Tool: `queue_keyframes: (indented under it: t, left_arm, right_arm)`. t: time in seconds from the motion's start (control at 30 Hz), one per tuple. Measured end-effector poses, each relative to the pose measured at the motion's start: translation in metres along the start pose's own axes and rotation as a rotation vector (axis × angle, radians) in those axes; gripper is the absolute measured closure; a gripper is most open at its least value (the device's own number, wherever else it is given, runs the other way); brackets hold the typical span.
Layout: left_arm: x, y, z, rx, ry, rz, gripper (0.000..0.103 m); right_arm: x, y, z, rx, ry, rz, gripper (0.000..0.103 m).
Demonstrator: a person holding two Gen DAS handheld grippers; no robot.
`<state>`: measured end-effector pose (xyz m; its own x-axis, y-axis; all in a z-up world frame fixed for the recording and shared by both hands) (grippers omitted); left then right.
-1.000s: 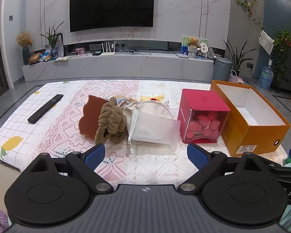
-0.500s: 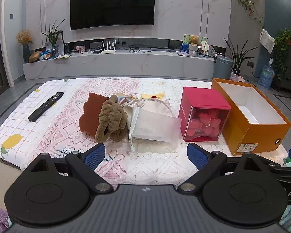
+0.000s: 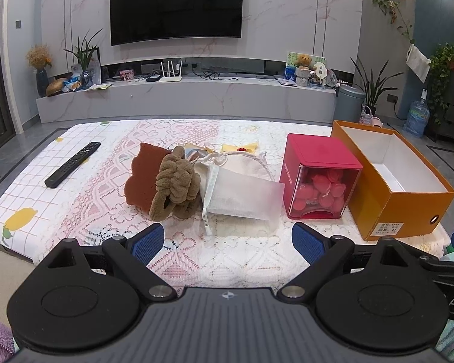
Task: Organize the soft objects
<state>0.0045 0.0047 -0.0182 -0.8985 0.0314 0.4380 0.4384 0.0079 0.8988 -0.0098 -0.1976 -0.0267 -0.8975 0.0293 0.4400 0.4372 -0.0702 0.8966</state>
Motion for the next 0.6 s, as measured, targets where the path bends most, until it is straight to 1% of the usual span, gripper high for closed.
queue_keyframes:
  t: [0.43, 0.6]
  left_arm:
    - [-0.0012, 0.0001, 0.0021, 0.0, 0.0, 0.007, 0.0]
    - [-0.0016, 0.0004, 0.0027, 0.006, -0.001, 0.011, 0.0]
  right_arm:
    - [-0.0018, 0.0006, -0.0006, 0.002, -0.001, 0.007, 0.003]
    - [-0.0009, 0.0012, -0.0003, 0.009, 0.002, -0.004, 0.003]
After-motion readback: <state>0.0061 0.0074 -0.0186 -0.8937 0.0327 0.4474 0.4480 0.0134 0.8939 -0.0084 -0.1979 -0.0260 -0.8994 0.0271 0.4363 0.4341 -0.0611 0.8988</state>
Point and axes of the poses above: each gripper's, at about its wrist camera, not at the fingertips, and x roughly against the way its jaws point, z to its left, y to its top, the point moved 1 cm from there along -x, roughly the way its jaws point, and after that the axes turned 10 degrees about -z, right-handed, at the moved point
